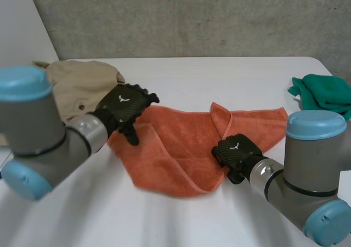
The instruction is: Fold the laundry.
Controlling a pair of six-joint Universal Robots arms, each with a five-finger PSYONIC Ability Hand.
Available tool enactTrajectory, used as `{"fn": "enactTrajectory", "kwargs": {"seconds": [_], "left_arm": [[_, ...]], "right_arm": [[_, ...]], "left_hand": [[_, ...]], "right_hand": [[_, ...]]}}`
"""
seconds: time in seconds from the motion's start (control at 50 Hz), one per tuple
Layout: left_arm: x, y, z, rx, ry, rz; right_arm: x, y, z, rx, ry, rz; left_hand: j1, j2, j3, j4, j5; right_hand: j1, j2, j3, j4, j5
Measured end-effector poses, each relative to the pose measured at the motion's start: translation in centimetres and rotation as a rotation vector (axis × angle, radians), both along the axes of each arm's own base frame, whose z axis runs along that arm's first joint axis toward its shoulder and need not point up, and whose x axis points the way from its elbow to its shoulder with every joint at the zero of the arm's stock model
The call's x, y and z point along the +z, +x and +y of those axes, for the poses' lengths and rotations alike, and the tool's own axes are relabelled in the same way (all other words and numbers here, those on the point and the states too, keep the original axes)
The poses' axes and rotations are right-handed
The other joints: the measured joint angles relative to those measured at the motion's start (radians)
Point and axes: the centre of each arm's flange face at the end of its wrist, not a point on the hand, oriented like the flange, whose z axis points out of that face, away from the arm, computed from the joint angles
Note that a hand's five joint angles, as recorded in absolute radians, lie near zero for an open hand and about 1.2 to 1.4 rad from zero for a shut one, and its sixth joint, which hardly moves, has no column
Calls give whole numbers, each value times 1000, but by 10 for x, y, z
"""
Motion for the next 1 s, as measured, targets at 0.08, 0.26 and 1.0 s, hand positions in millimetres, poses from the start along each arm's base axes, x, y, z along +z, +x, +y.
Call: {"fn": "enactTrajectory", "kwargs": {"seconds": [0.08,0.26,1.0], "left_arm": [[0,-14,-20,-65,84,-50],[-27,-28,-51,-138,144,-233],[-15,-18,-47,-19,-97,-255]], "right_arm": [[0,-1,-1,-3,1,-1],[0,-4,-5,-17,-1,0],[0,-13,-3,-15,24,52]], "left_hand": [[51,0,58,57,58],[202,61,206,206,208],[795,759,899,903,848]], "right_hand": [[0,0,0,0,0],[0,0,0,0,0],[0,0,3,0,0]]}}
